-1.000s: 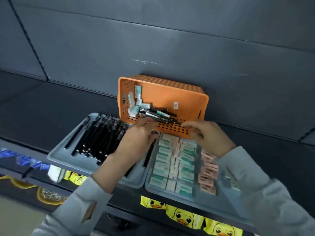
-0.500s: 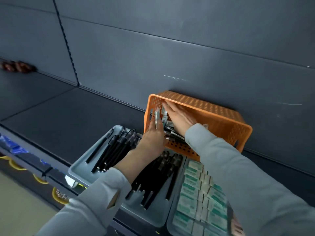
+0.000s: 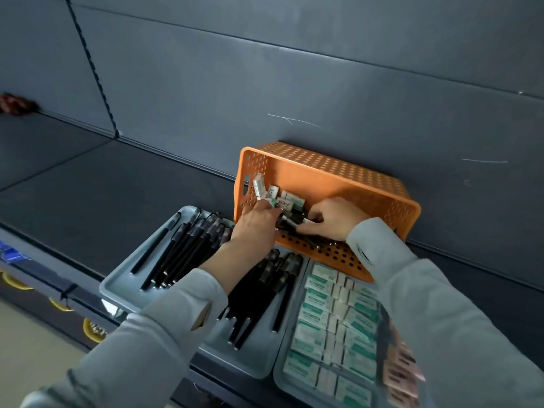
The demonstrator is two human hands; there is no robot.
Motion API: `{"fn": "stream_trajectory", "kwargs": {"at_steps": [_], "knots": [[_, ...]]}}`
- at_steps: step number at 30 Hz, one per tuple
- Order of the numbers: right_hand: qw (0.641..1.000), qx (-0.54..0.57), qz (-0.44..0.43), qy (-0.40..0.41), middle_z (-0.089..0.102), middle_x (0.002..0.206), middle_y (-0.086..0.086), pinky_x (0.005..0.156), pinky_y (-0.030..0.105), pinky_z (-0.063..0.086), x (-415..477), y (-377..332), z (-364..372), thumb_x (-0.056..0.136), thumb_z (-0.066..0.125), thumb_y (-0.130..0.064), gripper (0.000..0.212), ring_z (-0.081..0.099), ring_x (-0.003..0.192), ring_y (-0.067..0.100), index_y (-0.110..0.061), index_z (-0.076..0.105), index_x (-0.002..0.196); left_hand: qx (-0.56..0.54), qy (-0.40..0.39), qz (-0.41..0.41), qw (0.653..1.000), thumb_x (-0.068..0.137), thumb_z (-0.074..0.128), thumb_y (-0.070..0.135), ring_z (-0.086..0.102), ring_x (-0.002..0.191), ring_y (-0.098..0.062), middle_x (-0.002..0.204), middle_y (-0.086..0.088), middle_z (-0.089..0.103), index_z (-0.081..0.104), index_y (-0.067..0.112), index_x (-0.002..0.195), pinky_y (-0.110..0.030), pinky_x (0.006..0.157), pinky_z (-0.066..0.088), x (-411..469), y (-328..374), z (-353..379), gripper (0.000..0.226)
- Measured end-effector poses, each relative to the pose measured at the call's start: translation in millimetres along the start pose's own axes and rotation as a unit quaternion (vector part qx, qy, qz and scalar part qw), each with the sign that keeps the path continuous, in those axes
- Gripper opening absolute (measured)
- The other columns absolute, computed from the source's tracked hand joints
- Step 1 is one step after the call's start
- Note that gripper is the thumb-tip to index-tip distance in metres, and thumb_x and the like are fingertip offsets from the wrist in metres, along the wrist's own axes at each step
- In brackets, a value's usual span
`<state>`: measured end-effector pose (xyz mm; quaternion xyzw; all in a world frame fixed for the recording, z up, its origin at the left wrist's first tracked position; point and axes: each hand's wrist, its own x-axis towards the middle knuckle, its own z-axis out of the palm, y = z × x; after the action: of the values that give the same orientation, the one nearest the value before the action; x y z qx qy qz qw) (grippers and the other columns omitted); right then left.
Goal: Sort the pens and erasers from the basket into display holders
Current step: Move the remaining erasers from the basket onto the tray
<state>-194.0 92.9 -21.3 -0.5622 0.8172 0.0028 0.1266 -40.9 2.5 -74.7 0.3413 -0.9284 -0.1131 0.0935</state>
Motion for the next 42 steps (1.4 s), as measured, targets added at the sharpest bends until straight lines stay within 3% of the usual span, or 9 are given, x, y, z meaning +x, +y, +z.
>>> {"fn": "stream_trajectory", "kwargs": {"at_steps": [4, 12, 16, 20, 22, 28, 32, 36, 42], "knots": [[0.997, -0.057, -0.013, 0.056, 0.054, 0.104, 0.001, 0.085, 0.039, 0.046, -7.7, -5.1, 14.1, 0.083, 0.069, -0.039, 0.028, 0.055, 0.101, 0.026, -0.020, 0.062, 0.102, 0.057, 0.003, -0.021, 0.998, 0.090, 0.063, 0.023, 0.036, 0.127, -0.035, 0.137, -0.003, 0.040, 0.059, 0.028, 0.128, -0.040, 0.108, 0.036, 8.6, 5.9, 2.3, 0.038], [0.987, -0.143, 0.001, 0.078, 0.063, 0.103, 0.014, 0.074, 0.035, 0.046, -16.3, -0.6, 16.5, 0.092, 0.054, -0.008, 0.015, 0.060, 0.100, 0.033, -0.008, 0.063, 0.104, 0.056, 0.025, 0.021, 0.998, 0.086, 0.068, 0.032, 0.039, 0.123, -0.030, 0.127, -0.002, 0.046, 0.067, 0.027, 0.113, -0.038, 0.108, 0.035, 13.4, 5.0, -8.4, 0.027], [0.992, -0.064, 0.000, 0.111, 0.062, 0.095, 0.008, 0.076, 0.035, 0.046, -28.9, 9.1, -1.7, 0.098, 0.052, -0.024, 0.017, 0.060, 0.091, 0.026, -0.014, 0.066, 0.101, -0.108, 0.137, 0.059, 0.983, 0.082, 0.074, 0.019, 0.061, 0.099, -0.022, 0.107, 0.000, 0.065, 0.070, 0.020, 0.095, -0.039, 0.092, 0.049, 11.4, 0.6, -18.1, 0.014], [0.994, 0.003, 0.025, 0.111, 0.063, 0.092, 0.004, 0.075, 0.034, 0.044, -38.3, 19.1, -9.3, 0.098, 0.053, -0.025, 0.017, 0.058, 0.089, 0.022, -0.014, 0.066, 0.095, -0.298, 0.099, -0.015, 0.949, 0.084, 0.073, 0.023, 0.067, 0.085, -0.013, 0.095, 0.006, 0.068, 0.067, 0.023, 0.095, -0.032, 0.076, 0.057, 11.6, 2.7, -27.0, 0.013], [0.992, 0.014, 0.037, 0.117, 0.065, 0.095, 0.003, 0.076, 0.032, 0.043, -42.0, 24.8, -5.9, 0.097, 0.055, -0.024, 0.014, 0.059, 0.090, 0.022, -0.015, 0.066, 0.096, -0.410, 0.061, -0.073, 0.907, 0.084, 0.073, 0.022, 0.070, 0.081, -0.016, 0.094, 0.001, 0.069, 0.066, 0.017, 0.097, -0.033, 0.075, 0.059, 10.6, 3.1, -25.4, 0.015], [0.951, 0.298, -0.019, 0.081, 0.069, 0.082, 0.005, 0.066, 0.039, 0.051, -55.3, 20.2, 5.6, 0.096, 0.058, -0.025, 0.014, 0.060, 0.070, 0.024, -0.015, 0.064, 0.087, -0.732, 0.002, -0.158, 0.663, 0.089, 0.067, 0.015, 0.066, 0.091, -0.020, 0.095, -0.010, 0.065, 0.060, 0.002, 0.096, -0.024, 0.079, 0.058, -6.7, 7.0, -29.9, 0.017], [0.915, 0.399, -0.046, 0.037, 0.071, 0.081, 0.001, 0.059, 0.023, 0.047, -64.6, 7.7, 10.1, 0.094, 0.061, -0.022, 0.010, 0.059, 0.070, 0.010, -0.020, 0.070, 0.098, -0.782, -0.016, -0.164, 0.601, 0.093, 0.062, 0.018, 0.070, 0.097, -0.028, 0.105, -0.012, 0.072, 0.057, 0.006, 0.101, -0.031, 0.078, 0.059, -17.2, 10.7, -31.5, 0.015], [0.919, 0.389, -0.048, 0.036, 0.066, 0.069, -0.007, 0.055, 0.022, 0.047, -80.7, -7.8, 5.6, 0.091, 0.065, -0.021, 0.008, 0.056, 0.059, 0.008, -0.017, 0.071, 0.086, -0.743, 0.017, -0.136, 0.655, 0.095, 0.058, 0.018, 0.072, 0.080, -0.021, 0.089, -0.007, 0.073, 0.060, 0.005, 0.103, -0.024, 0.064, 0.058, -33.4, 7.0, -39.9, 0.015], [0.919, 0.389, -0.030, -0.060, 0.070, 0.080, 0.011, 0.054, 0.028, 0.050, -117.1, -46.9, 34.1, 0.090, 0.067, -0.019, 0.040, 0.062, 0.054, 0.014, -0.008, 0.055, 0.127, -0.417, 0.126, -0.121, 0.892, 0.088, 0.068, 0.028, 0.056, 0.044, -0.007, 0.054, 0.013, 0.062, 0.071, 0.016, 0.084, -0.023, 0.052, 0.051, -68.8, -54.6, -40.9, 0.013]]}}
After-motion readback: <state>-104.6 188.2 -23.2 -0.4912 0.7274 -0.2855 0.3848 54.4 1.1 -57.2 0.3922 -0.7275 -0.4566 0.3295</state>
